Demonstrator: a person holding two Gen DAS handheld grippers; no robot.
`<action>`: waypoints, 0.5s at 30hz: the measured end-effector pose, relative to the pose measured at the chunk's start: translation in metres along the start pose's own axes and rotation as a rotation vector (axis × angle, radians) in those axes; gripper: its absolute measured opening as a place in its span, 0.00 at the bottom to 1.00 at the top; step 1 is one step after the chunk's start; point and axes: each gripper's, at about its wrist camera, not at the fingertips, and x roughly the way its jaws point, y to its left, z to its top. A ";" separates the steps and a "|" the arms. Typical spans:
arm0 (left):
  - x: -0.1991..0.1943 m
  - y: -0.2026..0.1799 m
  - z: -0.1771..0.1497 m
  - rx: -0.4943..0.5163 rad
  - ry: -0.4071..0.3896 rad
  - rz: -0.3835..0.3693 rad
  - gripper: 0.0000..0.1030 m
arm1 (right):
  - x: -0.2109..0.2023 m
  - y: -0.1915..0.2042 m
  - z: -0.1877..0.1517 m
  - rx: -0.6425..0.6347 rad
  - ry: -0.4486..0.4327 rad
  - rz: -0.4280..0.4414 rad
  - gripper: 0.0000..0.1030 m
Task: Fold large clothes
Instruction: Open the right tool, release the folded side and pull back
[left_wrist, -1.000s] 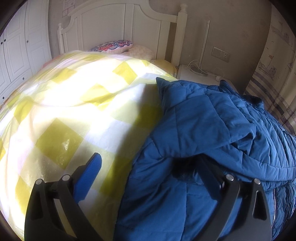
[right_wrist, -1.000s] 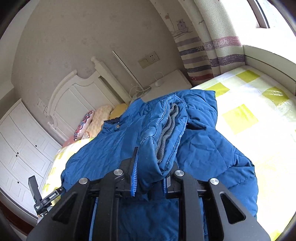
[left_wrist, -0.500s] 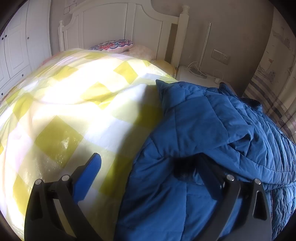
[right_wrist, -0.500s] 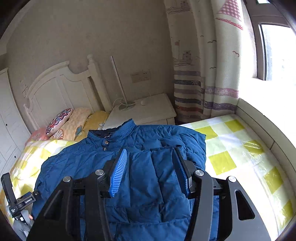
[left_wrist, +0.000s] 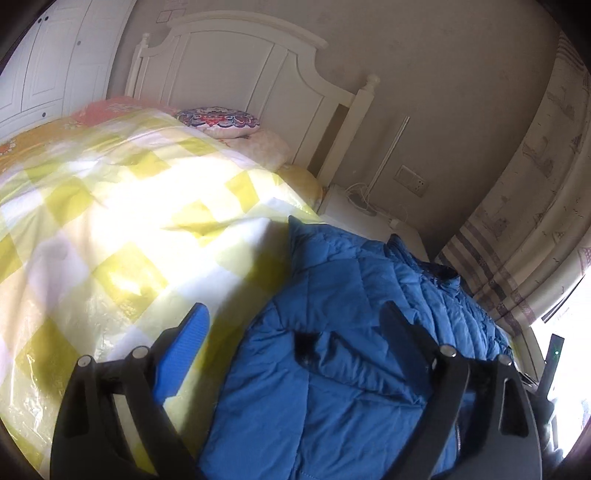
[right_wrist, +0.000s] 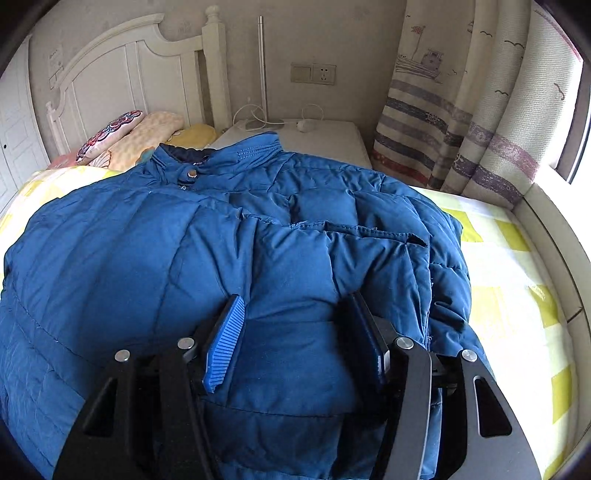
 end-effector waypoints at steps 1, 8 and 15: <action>0.002 -0.015 0.007 0.027 0.010 -0.029 0.90 | 0.000 0.001 0.000 -0.004 -0.001 -0.004 0.54; 0.095 -0.097 -0.023 0.264 0.255 0.044 0.93 | -0.001 -0.003 0.000 0.006 -0.004 0.009 0.54; 0.101 -0.114 -0.032 0.331 0.246 0.086 0.96 | -0.002 -0.003 0.000 0.007 -0.006 0.015 0.55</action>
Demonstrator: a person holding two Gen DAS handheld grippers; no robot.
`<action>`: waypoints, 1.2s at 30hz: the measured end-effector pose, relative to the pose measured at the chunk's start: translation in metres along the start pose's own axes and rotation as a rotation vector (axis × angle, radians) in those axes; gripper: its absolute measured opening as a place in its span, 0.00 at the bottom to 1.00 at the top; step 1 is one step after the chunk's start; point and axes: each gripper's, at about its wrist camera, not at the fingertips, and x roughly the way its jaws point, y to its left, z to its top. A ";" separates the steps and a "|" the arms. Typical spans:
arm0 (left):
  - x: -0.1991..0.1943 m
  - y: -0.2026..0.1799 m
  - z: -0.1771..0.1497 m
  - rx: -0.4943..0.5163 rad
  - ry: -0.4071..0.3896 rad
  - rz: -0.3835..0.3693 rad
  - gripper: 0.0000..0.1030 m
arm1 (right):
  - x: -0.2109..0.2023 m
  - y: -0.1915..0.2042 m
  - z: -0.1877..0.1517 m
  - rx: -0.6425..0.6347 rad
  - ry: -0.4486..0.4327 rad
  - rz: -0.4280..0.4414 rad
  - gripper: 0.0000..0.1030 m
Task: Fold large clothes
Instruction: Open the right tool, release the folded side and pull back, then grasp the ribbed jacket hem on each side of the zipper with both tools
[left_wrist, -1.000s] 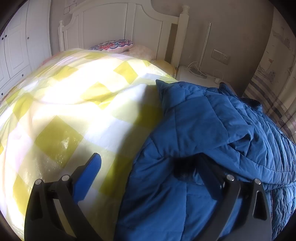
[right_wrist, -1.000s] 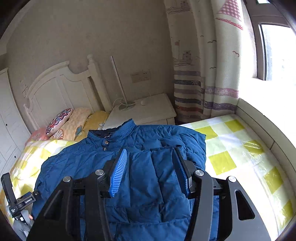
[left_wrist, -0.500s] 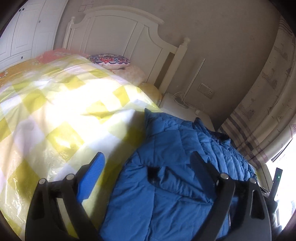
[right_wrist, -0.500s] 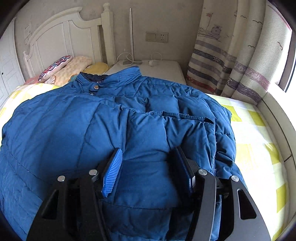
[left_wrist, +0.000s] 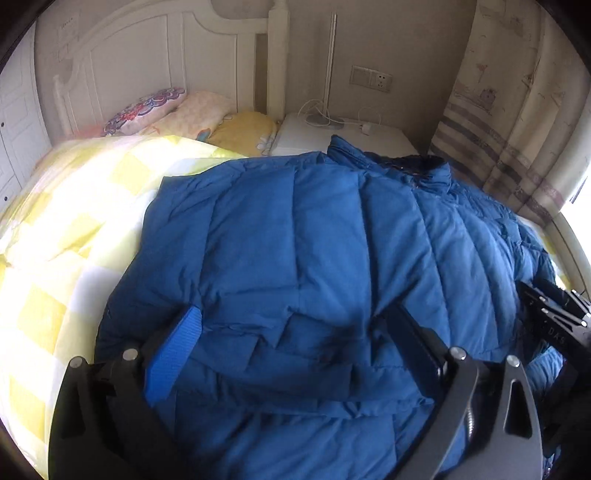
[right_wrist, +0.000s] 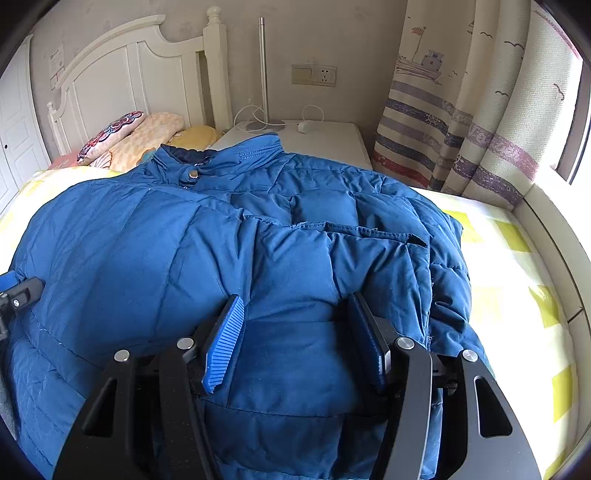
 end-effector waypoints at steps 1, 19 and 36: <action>-0.007 0.000 0.010 -0.008 -0.034 -0.006 0.97 | 0.000 0.000 0.000 -0.002 -0.001 -0.003 0.55; 0.023 -0.017 0.053 0.049 -0.063 0.033 0.98 | -0.002 -0.005 -0.001 0.027 -0.016 0.058 0.58; 0.063 -0.047 0.019 0.193 -0.022 0.072 0.98 | -0.025 -0.039 -0.007 0.216 -0.148 0.042 0.62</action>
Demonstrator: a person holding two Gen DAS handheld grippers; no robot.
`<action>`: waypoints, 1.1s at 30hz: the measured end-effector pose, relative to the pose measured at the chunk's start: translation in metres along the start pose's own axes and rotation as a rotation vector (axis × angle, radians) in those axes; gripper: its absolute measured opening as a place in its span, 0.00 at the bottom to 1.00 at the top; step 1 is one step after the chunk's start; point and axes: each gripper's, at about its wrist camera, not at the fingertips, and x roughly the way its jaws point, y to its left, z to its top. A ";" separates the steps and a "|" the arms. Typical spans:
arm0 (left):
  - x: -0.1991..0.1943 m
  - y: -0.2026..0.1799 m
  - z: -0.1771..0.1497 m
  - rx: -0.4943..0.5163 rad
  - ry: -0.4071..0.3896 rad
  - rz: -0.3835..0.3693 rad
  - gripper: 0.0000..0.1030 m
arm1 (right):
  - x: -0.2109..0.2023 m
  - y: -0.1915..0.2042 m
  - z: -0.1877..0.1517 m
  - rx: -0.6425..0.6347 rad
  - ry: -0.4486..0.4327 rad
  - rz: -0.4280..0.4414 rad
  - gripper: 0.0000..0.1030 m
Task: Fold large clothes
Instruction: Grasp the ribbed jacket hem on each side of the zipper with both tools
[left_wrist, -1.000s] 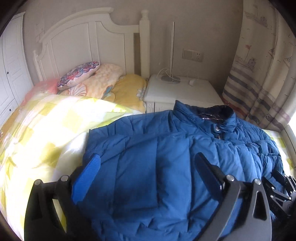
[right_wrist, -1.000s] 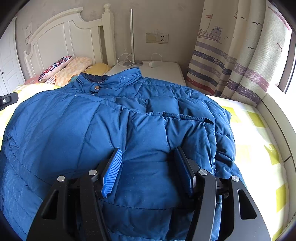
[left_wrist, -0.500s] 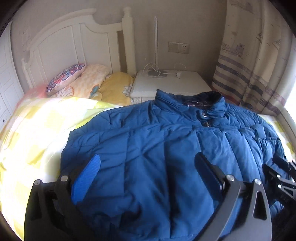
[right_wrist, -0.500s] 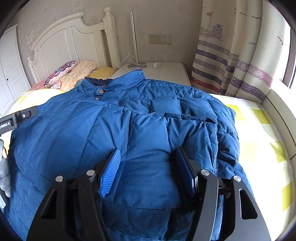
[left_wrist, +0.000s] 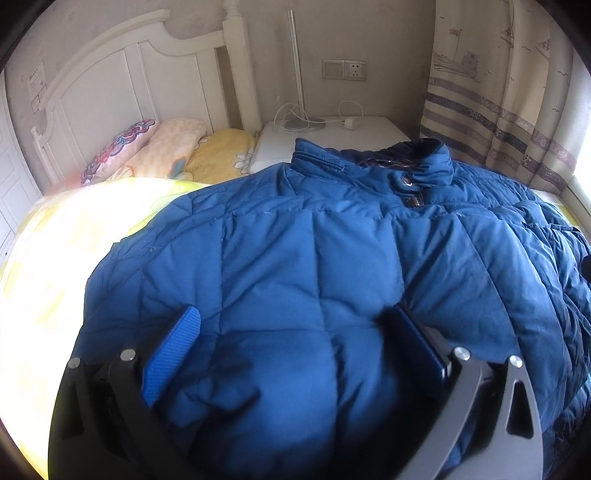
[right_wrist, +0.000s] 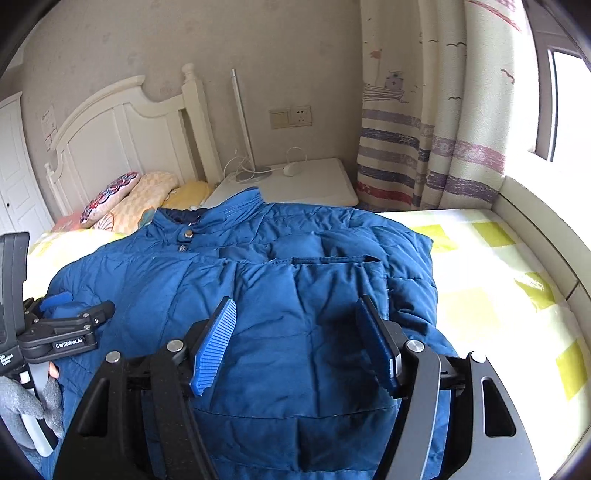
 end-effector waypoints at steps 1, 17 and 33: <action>0.000 0.000 0.000 0.000 0.000 0.000 0.98 | 0.006 -0.002 0.001 0.011 0.031 0.010 0.63; -0.091 0.012 -0.036 -0.082 -0.096 -0.104 0.98 | -0.058 0.040 -0.018 -0.091 0.047 0.122 0.85; -0.073 0.009 -0.092 -0.077 0.130 -0.044 0.98 | -0.043 0.077 -0.083 -0.331 0.277 0.010 0.89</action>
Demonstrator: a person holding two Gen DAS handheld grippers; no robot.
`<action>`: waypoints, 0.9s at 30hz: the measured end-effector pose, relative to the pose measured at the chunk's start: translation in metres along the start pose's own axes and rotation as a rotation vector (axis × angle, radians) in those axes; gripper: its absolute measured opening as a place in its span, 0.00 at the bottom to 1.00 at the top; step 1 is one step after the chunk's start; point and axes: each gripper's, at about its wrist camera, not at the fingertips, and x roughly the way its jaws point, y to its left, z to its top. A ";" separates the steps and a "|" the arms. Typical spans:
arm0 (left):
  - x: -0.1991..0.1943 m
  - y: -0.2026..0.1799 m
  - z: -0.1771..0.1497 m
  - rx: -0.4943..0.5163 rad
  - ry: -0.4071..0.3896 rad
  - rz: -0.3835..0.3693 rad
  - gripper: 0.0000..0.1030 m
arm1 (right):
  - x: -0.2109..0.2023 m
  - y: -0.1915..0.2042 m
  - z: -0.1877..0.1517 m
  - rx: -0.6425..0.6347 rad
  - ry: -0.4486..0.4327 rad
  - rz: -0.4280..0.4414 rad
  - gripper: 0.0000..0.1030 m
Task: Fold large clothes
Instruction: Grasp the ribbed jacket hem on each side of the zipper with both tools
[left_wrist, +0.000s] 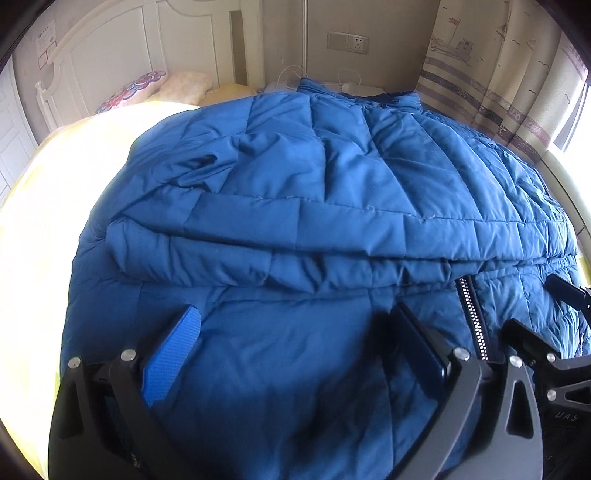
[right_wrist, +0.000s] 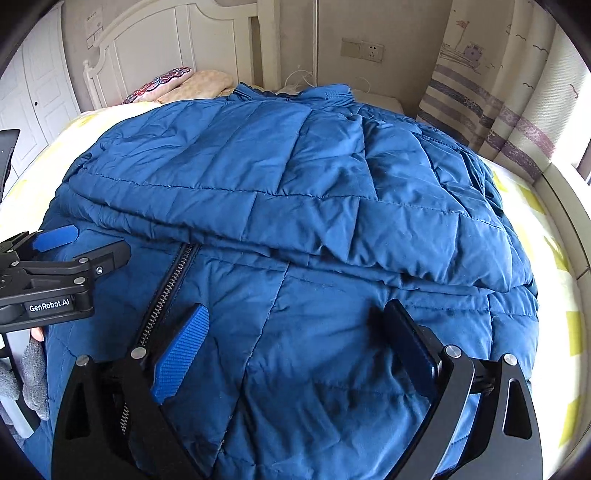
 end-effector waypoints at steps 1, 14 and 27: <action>-0.008 0.005 -0.005 -0.003 -0.007 0.013 0.98 | -0.008 0.000 -0.007 -0.013 -0.003 -0.005 0.89; -0.076 0.071 -0.069 -0.082 -0.110 0.080 0.98 | -0.070 -0.008 -0.067 0.037 -0.078 0.099 0.89; -0.086 0.040 -0.120 0.043 -0.027 0.022 0.98 | -0.087 0.010 -0.118 -0.076 0.002 0.068 0.89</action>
